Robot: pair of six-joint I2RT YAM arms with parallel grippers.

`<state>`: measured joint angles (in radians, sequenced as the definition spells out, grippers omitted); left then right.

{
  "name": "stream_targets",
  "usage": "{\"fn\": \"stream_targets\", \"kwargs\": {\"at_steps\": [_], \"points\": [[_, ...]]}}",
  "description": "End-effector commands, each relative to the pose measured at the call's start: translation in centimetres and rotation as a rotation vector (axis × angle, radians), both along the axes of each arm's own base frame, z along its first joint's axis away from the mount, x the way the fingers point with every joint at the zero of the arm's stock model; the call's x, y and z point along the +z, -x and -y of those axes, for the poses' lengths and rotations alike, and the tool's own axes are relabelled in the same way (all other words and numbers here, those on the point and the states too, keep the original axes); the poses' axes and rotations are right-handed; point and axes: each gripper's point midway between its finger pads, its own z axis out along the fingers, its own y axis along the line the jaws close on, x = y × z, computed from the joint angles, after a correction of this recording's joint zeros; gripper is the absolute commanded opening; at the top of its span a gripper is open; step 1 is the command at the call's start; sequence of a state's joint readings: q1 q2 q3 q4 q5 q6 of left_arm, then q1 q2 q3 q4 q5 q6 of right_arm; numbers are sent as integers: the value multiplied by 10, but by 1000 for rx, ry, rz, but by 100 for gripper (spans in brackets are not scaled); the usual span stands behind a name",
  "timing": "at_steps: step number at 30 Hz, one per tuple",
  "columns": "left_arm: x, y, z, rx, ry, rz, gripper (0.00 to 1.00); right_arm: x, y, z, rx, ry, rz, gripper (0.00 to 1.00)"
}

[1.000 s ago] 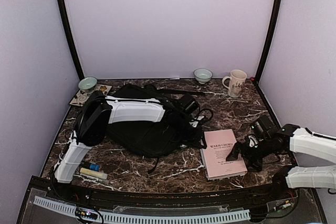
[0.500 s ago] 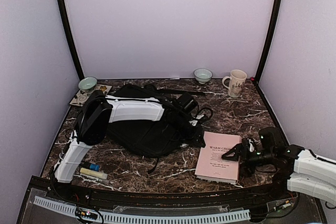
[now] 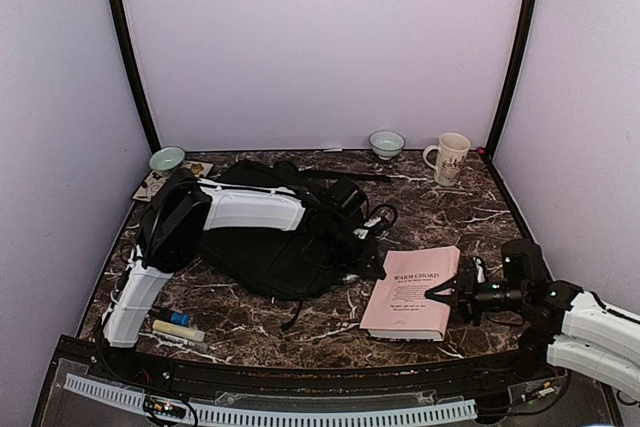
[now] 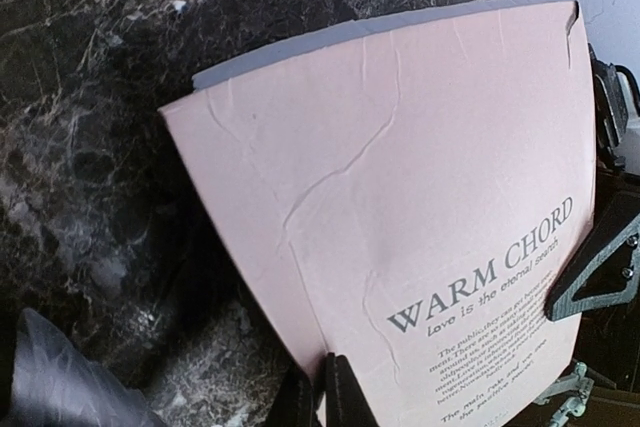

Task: Pack the student bag
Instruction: Grab the book from the corner of the board.

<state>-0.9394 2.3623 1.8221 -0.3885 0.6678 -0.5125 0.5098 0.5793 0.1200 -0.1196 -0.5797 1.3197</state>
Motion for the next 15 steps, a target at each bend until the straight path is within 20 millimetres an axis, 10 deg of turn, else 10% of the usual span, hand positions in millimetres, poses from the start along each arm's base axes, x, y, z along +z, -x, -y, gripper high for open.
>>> {"fn": "stream_targets", "kwargs": {"at_steps": [1, 15], "points": [[-56, 10, -40, 17, -237, 29, 2, 49, -25, -5, -31, -20, 136, 26], [157, -53, -50, 152, 30, 318, 71, 176, -85, 11, -34, 334, 438, 18]]}}
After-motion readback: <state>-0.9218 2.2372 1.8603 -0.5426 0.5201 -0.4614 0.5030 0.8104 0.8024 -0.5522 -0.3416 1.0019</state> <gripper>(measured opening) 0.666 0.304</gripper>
